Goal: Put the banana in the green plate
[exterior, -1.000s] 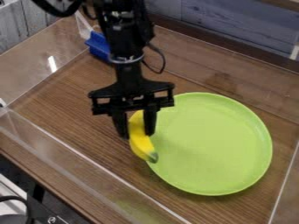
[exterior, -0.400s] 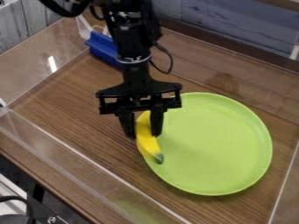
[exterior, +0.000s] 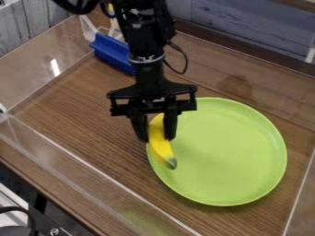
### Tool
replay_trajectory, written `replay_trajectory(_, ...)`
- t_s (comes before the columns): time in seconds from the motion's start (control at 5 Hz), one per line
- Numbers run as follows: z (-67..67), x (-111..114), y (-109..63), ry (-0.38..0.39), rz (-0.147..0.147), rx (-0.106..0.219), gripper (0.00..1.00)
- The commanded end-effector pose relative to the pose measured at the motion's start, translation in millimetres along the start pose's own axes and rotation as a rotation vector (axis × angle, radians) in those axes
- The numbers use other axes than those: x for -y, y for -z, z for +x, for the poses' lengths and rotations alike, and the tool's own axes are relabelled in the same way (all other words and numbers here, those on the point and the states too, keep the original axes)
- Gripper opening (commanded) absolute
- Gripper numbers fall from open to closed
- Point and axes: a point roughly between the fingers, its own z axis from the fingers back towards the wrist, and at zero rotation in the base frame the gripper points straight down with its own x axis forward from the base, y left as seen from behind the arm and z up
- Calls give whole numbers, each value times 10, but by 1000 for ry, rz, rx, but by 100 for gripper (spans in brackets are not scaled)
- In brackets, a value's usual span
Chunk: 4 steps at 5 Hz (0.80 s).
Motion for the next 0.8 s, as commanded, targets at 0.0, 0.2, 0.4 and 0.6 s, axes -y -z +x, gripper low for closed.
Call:
replay_trajectory(0.0,61,86,-64,31,-22,32,0)
replay_trajectory(0.2,68,119,-60,46,-26,30,0)
replay_trajectory(0.4,75,154,-39,59,-28,27,0)
replay_trajectory(0.6,85,185,-5,71,-29,25,0)
